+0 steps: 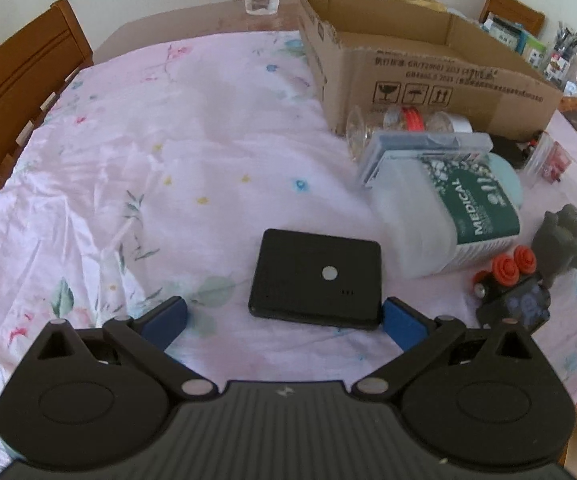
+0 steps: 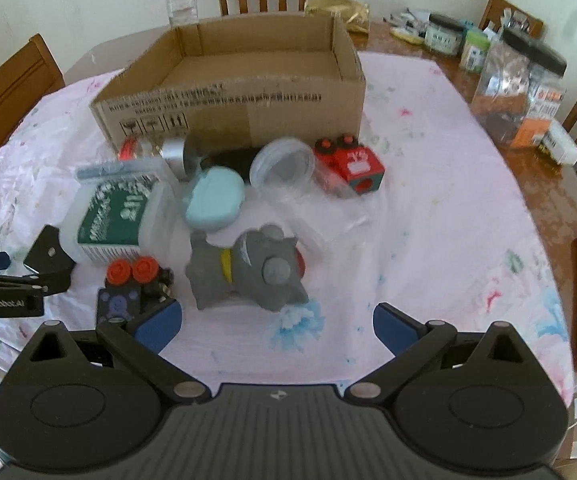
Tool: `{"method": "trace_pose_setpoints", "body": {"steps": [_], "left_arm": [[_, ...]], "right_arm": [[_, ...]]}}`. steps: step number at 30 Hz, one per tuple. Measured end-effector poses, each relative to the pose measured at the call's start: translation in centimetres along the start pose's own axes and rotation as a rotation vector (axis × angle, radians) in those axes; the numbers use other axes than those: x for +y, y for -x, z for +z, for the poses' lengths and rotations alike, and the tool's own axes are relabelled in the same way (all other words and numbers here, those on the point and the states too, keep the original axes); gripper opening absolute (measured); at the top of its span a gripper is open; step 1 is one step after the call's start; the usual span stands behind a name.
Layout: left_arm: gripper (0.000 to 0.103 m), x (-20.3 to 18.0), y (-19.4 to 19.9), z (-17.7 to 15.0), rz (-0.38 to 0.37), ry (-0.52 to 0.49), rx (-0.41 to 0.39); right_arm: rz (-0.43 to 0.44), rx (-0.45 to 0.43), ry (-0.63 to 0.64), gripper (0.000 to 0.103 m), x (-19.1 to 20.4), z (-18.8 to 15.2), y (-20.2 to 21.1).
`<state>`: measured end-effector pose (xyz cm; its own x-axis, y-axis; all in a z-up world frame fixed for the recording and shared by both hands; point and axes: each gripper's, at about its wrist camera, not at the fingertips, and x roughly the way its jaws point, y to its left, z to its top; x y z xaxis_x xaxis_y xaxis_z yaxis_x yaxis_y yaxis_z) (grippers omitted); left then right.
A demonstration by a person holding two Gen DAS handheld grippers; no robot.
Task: Organize rigid objects
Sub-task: 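Close the left gripper on the black square case while the right gripper grasps the grey toy dog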
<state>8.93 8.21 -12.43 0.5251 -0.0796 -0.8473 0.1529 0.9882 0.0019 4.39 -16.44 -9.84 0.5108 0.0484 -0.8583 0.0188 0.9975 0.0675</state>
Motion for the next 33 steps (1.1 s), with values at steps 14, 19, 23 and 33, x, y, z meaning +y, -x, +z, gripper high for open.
{"method": "trace_pose_setpoints", "body": {"steps": [14,19,23,33], "left_arm": [[0.103,-0.1,0.0,-0.2,-0.017,-0.032,-0.038],[0.102,-0.3,-0.2,0.3,-0.036,-0.099,-0.038],[0.094,-0.8,-0.3,0.7,-0.067,-0.146,-0.051],[0.075,-1.1,-0.1,1.0,-0.116,-0.167,-0.052]], "right_arm": [[0.008,-0.021,0.156,0.103,0.9,-1.1,-3.3],[0.029,-0.040,0.176,0.103,0.7,-1.4,-3.4],[0.031,-0.051,0.176,0.103,0.5,-1.7,-3.1],[0.031,-0.034,0.172,0.103,0.6,-1.3,-3.2]]}}
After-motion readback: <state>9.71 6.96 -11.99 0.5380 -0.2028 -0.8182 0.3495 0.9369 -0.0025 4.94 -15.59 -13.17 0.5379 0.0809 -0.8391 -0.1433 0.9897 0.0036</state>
